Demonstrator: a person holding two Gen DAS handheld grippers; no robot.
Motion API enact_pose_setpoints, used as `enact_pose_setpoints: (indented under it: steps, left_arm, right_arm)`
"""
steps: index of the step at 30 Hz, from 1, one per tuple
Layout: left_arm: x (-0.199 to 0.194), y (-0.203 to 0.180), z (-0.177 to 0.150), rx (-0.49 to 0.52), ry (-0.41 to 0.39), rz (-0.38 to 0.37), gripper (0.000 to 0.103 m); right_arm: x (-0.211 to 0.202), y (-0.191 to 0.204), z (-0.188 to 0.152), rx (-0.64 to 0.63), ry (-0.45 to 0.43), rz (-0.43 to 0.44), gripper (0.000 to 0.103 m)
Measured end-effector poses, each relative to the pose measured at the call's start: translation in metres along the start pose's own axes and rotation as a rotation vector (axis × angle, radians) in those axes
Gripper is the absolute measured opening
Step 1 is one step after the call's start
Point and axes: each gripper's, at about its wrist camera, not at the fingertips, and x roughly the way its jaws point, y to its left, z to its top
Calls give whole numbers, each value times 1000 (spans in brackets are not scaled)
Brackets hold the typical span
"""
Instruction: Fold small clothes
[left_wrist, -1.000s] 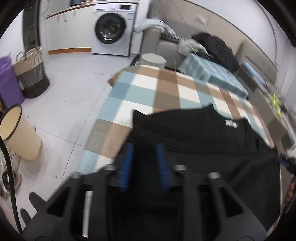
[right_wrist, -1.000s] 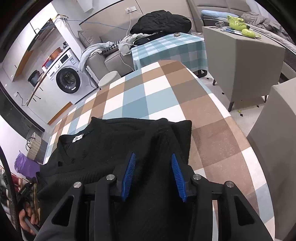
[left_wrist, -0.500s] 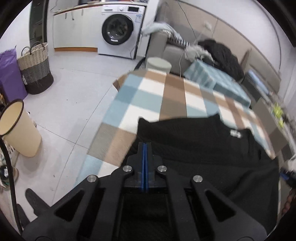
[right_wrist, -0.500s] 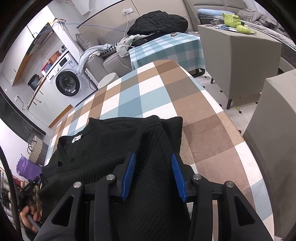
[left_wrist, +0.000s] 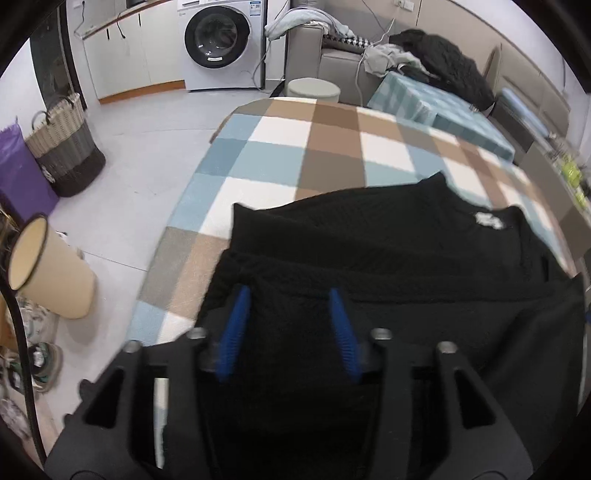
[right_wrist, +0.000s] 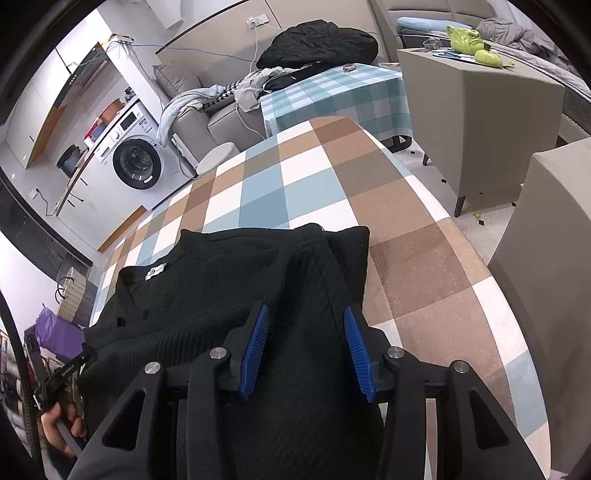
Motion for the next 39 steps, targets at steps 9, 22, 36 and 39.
enact_pose_setpoints:
  steps: [9, 22, 36, 39]
  left_arm:
    - [-1, 8, -1, -11, -49, 95, 3]
    - [-64, 45, 19, -142, -225, -66, 2]
    - [-22, 88, 10, -300, -102, -125, 36]
    - [-22, 80, 8, -258, -93, -122, 53]
  right_arm:
    - [-2, -10, -4, 27, 0, 24, 44]
    - [-8, -15, -5, 36, -7, 17, 44]
    - [9, -22, 16, 36, -5, -35, 44]
    - [20, -13, 20, 0, -2, -30, 44]
